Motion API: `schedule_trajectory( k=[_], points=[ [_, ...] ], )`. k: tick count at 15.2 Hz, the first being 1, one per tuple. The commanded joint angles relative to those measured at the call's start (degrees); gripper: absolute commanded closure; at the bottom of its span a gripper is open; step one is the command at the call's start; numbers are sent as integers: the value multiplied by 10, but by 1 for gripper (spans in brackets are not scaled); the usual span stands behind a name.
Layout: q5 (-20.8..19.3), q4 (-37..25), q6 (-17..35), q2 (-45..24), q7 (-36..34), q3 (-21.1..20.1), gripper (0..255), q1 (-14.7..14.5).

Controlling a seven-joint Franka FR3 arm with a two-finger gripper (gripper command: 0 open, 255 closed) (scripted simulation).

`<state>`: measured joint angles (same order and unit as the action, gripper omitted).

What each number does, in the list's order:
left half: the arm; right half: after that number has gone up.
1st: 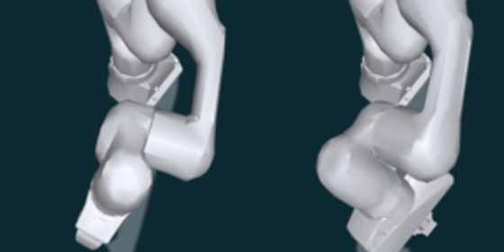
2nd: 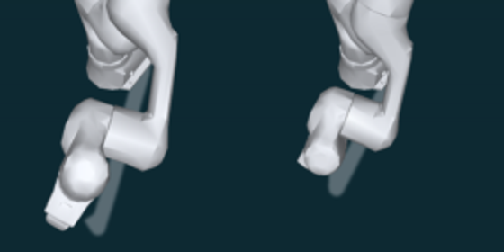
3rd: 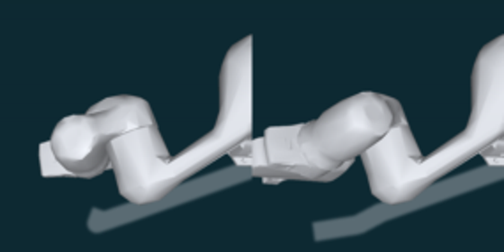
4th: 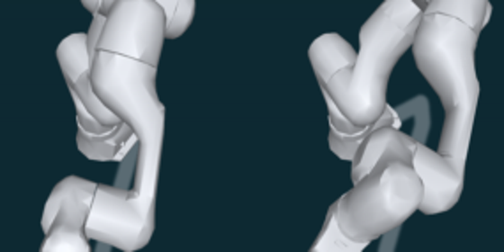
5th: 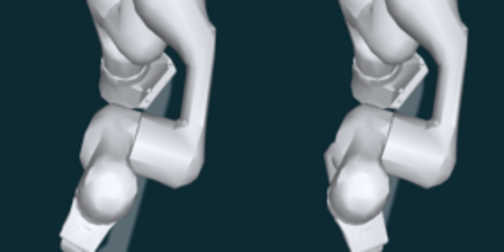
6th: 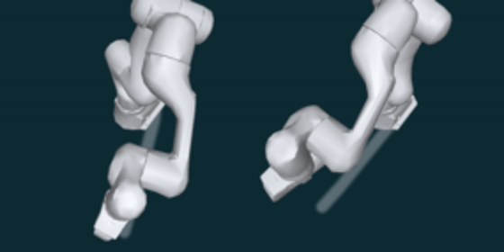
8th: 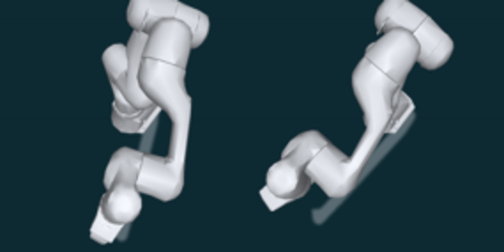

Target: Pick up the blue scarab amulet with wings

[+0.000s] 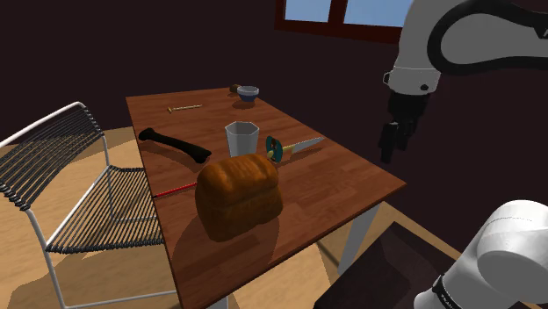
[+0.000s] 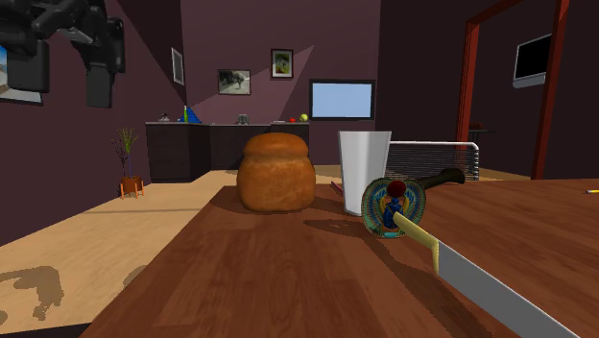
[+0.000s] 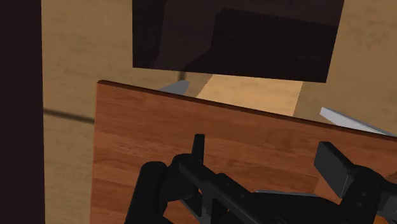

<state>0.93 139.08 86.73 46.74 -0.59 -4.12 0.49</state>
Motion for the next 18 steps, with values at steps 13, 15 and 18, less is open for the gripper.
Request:
schedule_trajectory(
  k=[13,15,18],
  points=[
    [-2,-153,121,-280,-61,-43,0,11],
    [-7,-189,131,-326,-72,-48,0,12],
    [-17,-248,139,-397,-88,-55,0,13]
  ],
)
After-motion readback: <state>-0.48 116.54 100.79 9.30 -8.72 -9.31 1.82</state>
